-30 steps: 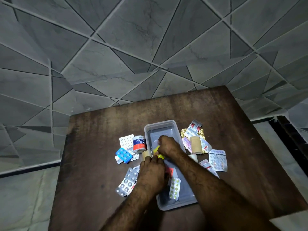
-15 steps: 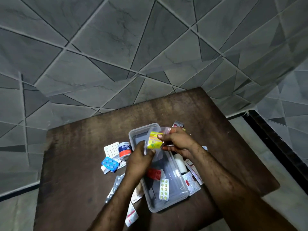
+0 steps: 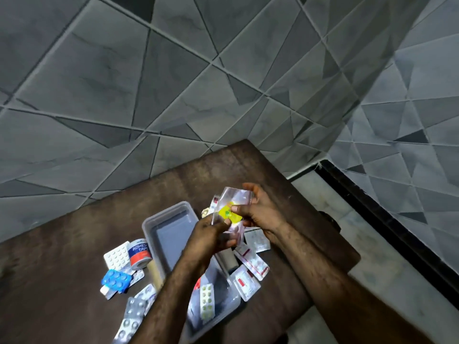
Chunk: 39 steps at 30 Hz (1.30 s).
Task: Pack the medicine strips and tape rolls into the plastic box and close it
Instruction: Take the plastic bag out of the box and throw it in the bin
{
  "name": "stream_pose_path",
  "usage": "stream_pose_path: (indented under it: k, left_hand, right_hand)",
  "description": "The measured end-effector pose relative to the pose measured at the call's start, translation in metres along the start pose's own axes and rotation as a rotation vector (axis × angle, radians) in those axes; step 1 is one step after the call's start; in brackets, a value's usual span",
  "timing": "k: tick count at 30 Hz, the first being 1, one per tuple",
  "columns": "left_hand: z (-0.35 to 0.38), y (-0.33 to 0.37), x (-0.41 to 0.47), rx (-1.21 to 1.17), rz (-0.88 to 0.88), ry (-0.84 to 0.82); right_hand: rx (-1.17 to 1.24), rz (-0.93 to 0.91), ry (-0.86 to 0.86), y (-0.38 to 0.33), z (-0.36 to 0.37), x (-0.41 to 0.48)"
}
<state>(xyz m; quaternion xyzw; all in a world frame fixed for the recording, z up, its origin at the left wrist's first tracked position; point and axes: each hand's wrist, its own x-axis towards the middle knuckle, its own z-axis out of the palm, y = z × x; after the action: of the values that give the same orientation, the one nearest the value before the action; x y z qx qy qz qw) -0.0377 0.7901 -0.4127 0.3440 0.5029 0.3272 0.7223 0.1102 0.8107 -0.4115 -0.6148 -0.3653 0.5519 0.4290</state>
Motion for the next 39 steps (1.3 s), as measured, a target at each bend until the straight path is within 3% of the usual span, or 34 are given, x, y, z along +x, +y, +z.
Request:
stream_pose_path:
  k: [6,10,15,21,26,31,34,38,39]
  left_hand:
    - [0.053,0.0,0.033,0.075,-0.027,-0.099]
    - [0.102,0.001,0.061,0.078,-0.058,-0.147]
    - [0.181,-0.005,0.109,0.035,-0.007,-0.093]
    - [0.285,-0.03,0.166,-0.063,0.067,-0.017]
    - [0.355,-0.051,0.217,-0.166,-0.055,-0.122]
    - [0.404,-0.094,0.269,-0.109,-0.197,-0.089]
    - [0.428,-0.125,0.303,-0.055,-0.306,-0.063]
    - [0.455,-0.17,0.35,-0.106,-0.504,-0.174]
    - [0.465,-0.211,0.38,-0.101,-0.532,-0.17]
  right_hand:
    - [-0.074,-0.108,0.038,0.006,-0.067,0.008]
    - [0.146,0.012,-0.017,0.004,-0.124,0.017]
    - [0.325,0.06,-0.052,0.002,-0.205,0.039]
    - [0.371,0.042,0.134,0.014,-0.3,0.073]
    - [0.402,0.086,0.288,0.042,-0.357,0.094]
    - [0.488,0.212,0.343,0.088,-0.403,0.111]
    - [0.55,0.281,0.451,0.115,-0.43,0.126]
    - [0.622,0.366,0.626,0.16,-0.471,0.151]
    - [0.636,0.38,0.693,0.21,-0.49,0.174]
